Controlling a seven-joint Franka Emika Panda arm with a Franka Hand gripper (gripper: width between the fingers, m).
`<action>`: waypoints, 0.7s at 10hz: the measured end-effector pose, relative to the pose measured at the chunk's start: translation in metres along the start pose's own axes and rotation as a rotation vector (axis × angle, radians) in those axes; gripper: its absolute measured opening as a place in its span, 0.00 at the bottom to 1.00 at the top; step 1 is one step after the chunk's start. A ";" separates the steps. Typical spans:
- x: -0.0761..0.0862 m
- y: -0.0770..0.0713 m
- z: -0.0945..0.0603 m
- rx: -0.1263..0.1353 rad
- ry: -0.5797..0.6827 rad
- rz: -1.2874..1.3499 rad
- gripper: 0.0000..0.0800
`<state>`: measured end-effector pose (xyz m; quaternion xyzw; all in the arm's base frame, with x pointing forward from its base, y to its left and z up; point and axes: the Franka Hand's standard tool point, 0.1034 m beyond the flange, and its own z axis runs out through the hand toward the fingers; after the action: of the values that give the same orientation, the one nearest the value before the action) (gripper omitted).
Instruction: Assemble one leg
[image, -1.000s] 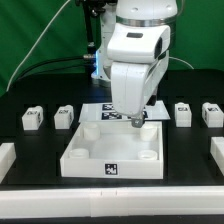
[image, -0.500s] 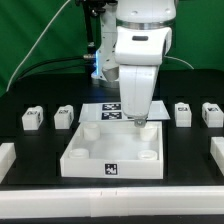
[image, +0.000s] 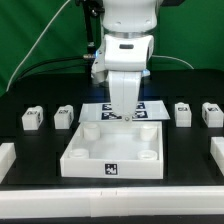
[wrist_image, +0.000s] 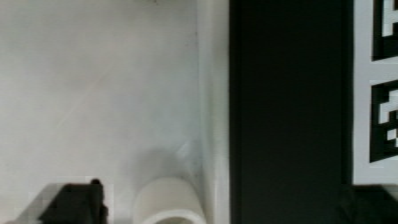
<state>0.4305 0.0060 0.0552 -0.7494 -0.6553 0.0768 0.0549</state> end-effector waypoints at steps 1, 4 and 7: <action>0.000 0.000 0.001 0.003 0.000 0.000 0.81; 0.008 -0.003 0.028 -0.003 0.017 -0.023 0.81; 0.006 -0.009 0.043 0.025 0.018 -0.018 0.81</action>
Offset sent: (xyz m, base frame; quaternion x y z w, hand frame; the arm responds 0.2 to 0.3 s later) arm -0.0146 0.0299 -0.0380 -0.0204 0.0502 -0.0165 0.9984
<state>0.4143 0.0124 0.0144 -0.7435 -0.6604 0.0777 0.0706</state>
